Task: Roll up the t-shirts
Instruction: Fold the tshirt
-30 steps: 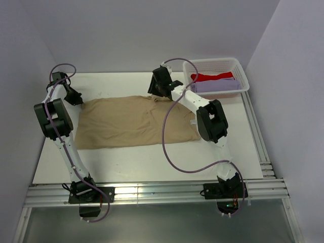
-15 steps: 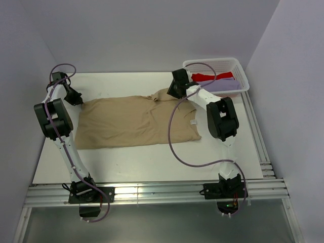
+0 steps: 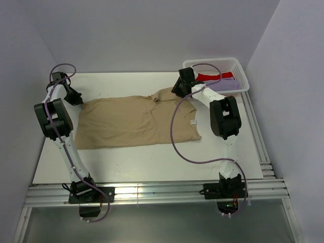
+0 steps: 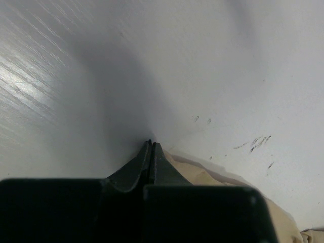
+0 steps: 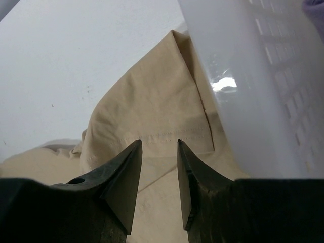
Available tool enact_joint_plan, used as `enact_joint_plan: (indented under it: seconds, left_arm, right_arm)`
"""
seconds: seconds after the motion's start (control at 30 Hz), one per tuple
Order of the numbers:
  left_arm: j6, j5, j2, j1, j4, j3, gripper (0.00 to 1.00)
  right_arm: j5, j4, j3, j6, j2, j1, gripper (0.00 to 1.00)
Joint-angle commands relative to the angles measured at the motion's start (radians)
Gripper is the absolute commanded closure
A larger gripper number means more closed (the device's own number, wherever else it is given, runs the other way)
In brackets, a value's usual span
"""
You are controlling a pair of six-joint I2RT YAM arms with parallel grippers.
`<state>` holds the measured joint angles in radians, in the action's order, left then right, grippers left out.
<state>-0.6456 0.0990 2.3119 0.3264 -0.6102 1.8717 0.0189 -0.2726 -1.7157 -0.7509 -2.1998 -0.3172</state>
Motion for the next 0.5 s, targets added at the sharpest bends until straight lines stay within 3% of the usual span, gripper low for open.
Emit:
enact_joint_plan:
  seconds: [0.0, 0.47]
  left_arm:
    - [0.024, -0.013, -0.069, -0.003, -0.003, 0.014, 1.00]
    - [0.023, -0.008, -0.068, -0.004, -0.003, 0.014, 1.00]
  right_arm:
    - [0.004, 0.015, -0.019, -0.008, -0.009, 0.003, 0.58]
    - [0.039, -0.034, -0.051, 0.038, -0.063, 0.021, 0.60]
